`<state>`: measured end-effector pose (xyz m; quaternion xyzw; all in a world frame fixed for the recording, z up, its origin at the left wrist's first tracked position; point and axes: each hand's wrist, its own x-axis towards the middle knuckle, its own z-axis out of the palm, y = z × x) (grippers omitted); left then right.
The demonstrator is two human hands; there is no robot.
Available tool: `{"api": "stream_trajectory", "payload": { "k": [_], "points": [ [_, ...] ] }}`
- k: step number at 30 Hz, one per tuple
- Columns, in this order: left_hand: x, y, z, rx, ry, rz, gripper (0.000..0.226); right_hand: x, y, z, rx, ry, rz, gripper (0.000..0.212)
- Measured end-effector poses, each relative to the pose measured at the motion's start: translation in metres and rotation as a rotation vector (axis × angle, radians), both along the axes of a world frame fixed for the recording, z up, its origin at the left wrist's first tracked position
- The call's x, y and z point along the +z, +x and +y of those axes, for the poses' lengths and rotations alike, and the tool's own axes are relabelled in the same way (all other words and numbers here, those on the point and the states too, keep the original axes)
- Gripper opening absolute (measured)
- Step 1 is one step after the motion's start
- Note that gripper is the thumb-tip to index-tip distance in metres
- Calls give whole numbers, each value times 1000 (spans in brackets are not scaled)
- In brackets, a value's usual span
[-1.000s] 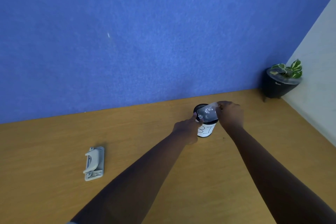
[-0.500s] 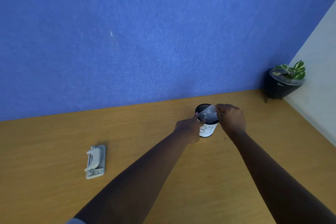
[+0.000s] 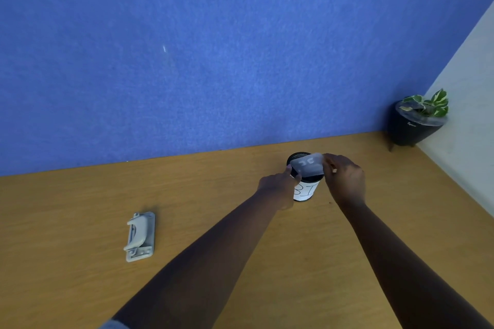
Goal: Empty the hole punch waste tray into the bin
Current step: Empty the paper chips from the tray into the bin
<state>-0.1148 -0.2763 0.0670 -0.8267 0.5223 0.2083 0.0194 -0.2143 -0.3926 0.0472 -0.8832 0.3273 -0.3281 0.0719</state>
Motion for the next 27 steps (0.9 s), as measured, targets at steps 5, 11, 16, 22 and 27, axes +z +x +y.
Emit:
{"api": "stream_trajectory", "payload": {
  "k": [5,11,16,22,27],
  "points": [
    [1,0,0,7,2,9,78,-5,-5,1,-27,52,-128,16],
    [-1,1,-1,11,-8,10,78,-10,-7,2,-7,56,-156,17],
    [-7,2,-1,11,-42,19,77,-8,-1,2,-287,644,-547,21],
    [-26,6,6,18,-186,81,67,9,-3,17,-294,1525,-1014,24],
    [-25,5,16,498,-682,713,48,12,1,42,-147,1637,-998,8]
  ]
}}
